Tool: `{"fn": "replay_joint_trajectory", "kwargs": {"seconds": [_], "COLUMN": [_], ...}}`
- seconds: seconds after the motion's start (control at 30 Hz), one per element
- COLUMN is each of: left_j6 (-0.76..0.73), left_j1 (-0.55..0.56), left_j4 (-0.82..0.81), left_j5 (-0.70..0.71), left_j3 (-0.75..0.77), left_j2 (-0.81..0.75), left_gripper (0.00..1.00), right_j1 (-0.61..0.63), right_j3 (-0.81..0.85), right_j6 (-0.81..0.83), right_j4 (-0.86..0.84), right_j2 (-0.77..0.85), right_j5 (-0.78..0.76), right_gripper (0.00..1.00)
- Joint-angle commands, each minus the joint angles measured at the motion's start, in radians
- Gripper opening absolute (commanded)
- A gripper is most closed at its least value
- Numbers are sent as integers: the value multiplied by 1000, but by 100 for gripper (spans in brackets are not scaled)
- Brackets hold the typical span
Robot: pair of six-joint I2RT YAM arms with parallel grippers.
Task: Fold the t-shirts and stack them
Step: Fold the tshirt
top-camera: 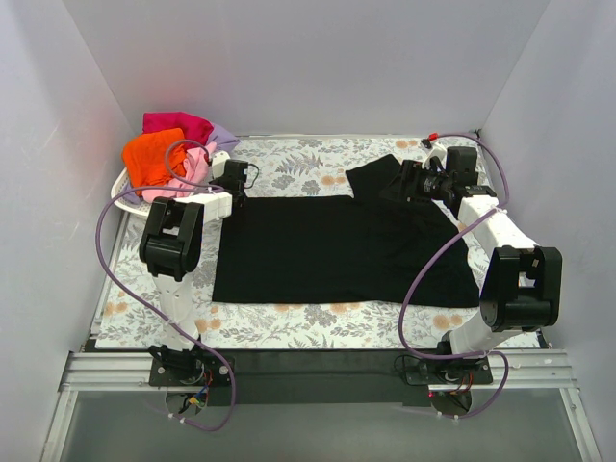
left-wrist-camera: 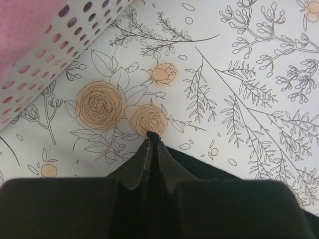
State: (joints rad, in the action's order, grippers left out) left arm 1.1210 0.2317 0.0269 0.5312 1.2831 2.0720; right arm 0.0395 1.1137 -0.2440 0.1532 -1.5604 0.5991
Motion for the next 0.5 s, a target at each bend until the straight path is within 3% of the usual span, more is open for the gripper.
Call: {"fn": "replay_joint_trajectory", "kwargs": {"seconds": [0.0,0.23,0.47], "left_j6": [-18,-24,-36], "left_j1": [-5,-3,-5], "left_j4": [27,25,19], "left_j5": [23,-2,-37], "left_j3": [15,7,2], "left_j2": [-1,-21,-26], "left_gripper": [3,0,0], "right_j1": [2,2,2], "right_j3": [-2,109,489], "right_j6": [6,26,77], "right_j4": [-34,-24,84], "right_j2": [25,-71,-387], "right_j5": [15,-76,-257], "right_gripper": [67,68,68]}}
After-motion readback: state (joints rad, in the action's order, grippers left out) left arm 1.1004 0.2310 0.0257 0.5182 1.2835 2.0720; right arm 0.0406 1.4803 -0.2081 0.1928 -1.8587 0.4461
